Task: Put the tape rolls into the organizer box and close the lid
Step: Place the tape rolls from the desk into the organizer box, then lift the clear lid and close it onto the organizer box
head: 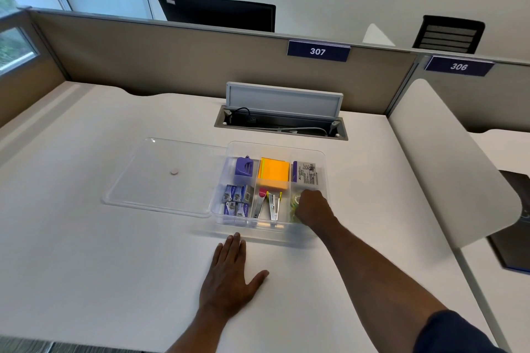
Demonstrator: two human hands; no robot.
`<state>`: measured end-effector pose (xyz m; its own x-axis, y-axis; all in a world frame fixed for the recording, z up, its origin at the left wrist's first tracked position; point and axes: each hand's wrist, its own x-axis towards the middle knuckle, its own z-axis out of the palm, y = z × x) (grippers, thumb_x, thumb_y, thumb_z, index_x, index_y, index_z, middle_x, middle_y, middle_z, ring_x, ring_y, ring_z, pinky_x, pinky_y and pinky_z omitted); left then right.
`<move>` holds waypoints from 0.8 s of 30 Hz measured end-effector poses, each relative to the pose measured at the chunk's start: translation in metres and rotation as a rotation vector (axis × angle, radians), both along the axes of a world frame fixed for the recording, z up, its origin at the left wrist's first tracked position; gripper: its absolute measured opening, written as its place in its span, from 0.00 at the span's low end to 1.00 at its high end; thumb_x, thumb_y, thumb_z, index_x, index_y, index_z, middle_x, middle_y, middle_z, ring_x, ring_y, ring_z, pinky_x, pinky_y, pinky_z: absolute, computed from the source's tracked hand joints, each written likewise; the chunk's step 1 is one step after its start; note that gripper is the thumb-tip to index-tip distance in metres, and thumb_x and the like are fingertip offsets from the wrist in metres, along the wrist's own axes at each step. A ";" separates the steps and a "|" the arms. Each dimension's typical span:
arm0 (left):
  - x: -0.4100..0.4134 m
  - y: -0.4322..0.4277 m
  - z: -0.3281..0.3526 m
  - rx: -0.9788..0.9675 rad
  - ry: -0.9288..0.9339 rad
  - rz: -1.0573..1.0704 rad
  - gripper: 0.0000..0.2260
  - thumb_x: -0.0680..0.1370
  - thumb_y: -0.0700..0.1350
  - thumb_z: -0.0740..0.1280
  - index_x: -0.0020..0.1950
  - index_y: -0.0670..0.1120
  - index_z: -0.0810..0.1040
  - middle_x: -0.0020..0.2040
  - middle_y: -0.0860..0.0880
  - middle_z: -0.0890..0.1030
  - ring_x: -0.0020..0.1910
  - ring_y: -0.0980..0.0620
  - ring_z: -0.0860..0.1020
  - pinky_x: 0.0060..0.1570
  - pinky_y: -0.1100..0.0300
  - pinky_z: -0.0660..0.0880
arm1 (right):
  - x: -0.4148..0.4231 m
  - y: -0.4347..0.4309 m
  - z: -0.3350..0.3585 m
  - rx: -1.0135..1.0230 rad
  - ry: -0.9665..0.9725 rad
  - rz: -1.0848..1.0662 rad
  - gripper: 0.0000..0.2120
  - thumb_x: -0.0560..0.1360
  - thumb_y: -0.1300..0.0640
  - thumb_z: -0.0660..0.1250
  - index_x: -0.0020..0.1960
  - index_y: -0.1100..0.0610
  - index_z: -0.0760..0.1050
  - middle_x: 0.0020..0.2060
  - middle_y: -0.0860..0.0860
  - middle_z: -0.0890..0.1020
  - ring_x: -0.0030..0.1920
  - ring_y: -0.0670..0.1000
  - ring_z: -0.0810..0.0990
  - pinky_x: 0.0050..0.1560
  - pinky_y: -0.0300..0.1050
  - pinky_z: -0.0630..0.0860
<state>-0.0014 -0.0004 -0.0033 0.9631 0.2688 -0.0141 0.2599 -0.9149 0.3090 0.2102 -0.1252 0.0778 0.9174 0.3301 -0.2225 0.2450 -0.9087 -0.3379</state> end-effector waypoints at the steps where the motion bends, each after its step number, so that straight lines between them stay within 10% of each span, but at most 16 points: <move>1: 0.000 0.000 0.000 0.002 0.006 -0.001 0.43 0.74 0.73 0.46 0.76 0.42 0.56 0.78 0.46 0.51 0.77 0.50 0.46 0.72 0.59 0.35 | 0.000 0.002 0.002 0.009 -0.021 -0.010 0.15 0.74 0.62 0.66 0.59 0.65 0.75 0.56 0.62 0.81 0.55 0.62 0.81 0.56 0.50 0.78; 11: 0.000 -0.003 -0.002 -0.165 -0.042 0.065 0.37 0.76 0.69 0.50 0.75 0.44 0.60 0.77 0.48 0.57 0.76 0.52 0.53 0.74 0.58 0.47 | 0.005 0.015 0.020 0.127 -0.305 -0.007 0.14 0.78 0.53 0.59 0.59 0.61 0.74 0.53 0.59 0.81 0.54 0.59 0.80 0.51 0.50 0.78; 18: 0.025 0.026 0.037 -0.434 -0.525 0.681 0.09 0.77 0.41 0.68 0.55 0.41 0.79 0.47 0.43 0.81 0.46 0.43 0.79 0.49 0.53 0.75 | 0.011 0.056 0.037 0.224 -0.196 0.196 0.23 0.77 0.48 0.62 0.68 0.59 0.69 0.63 0.60 0.74 0.63 0.59 0.73 0.60 0.53 0.72; 24: 0.048 0.093 0.068 -0.737 -0.468 1.269 0.18 0.78 0.44 0.65 0.64 0.35 0.72 0.59 0.33 0.76 0.60 0.36 0.73 0.60 0.48 0.68 | 0.009 0.107 0.047 0.257 -0.069 0.315 0.23 0.77 0.48 0.63 0.68 0.57 0.69 0.65 0.57 0.75 0.65 0.57 0.72 0.64 0.49 0.69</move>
<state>0.0463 0.0928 0.0650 0.0696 0.9579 -0.2786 0.4782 0.2131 0.8520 0.2196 -0.0182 0.1252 0.7721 0.6343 -0.0375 0.5281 -0.6734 -0.5173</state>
